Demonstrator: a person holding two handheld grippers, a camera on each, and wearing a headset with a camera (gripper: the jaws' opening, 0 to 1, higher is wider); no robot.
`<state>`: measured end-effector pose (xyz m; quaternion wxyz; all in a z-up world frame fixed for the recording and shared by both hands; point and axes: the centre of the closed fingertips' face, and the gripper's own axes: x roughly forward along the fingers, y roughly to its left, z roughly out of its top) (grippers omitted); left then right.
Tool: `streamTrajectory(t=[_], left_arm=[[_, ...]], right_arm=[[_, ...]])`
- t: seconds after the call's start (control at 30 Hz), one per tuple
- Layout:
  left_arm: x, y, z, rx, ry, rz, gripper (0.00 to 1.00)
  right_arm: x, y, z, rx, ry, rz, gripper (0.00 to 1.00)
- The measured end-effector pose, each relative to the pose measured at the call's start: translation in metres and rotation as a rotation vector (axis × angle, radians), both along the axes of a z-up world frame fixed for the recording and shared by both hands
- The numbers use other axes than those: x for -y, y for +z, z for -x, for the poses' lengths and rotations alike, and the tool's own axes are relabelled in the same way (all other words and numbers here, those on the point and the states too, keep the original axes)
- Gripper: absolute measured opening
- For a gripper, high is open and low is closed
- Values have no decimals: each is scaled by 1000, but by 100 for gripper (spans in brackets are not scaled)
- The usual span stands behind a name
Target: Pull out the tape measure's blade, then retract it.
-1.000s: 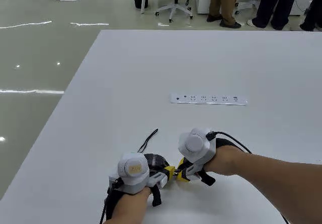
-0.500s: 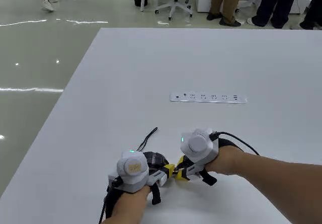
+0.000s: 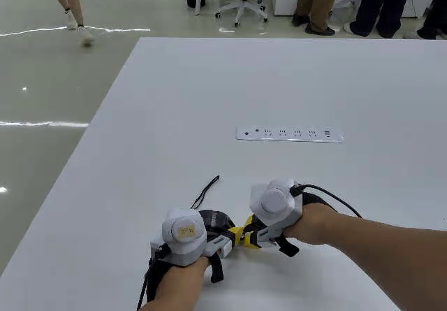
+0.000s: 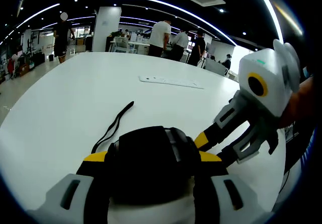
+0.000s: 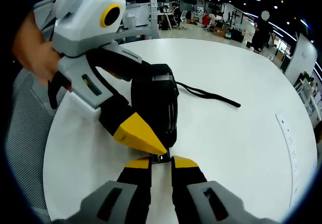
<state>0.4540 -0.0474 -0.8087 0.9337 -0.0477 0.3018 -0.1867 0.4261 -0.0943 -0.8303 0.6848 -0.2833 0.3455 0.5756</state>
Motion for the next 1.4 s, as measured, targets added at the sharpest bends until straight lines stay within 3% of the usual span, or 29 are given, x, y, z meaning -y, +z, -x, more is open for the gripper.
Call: streamTrajectory(t=[0.5, 0.87, 0.93, 0.97, 1.1, 1.17, 1.27, 1.33, 1.4], left_arm=[[0, 1, 1, -6, -6, 8, 64], [0, 1, 1, -3, -7, 5, 64], [0, 1, 1, -7, -7, 3, 64], [0, 1, 0, -11, -6, 2, 65], [0, 1, 1, -22, -2, 2, 65], [0, 1, 2, -23, -10, 8, 66], [0, 2, 5, -38, -60, 9, 65], [-2, 9, 4, -7, -90, -14, 64], [-1, 19, 4, 7, -106, 19, 67]], right_arm=[[-10, 0, -1, 0, -9, -38, 14], [-8, 2, 1, 8, -22, -26, 15], [0, 2, 0, 32, -39, 3, 16], [4, 7, 0, 64, -43, -17, 19], [24, 15, 3, 27, -147, -42, 34], [32, 23, 5, 2, -209, -101, 39], [50, 28, 9, 35, -237, -111, 40], [63, 30, 14, 42, -281, -117, 43], [76, 32, 19, 36, -334, -133, 48]])
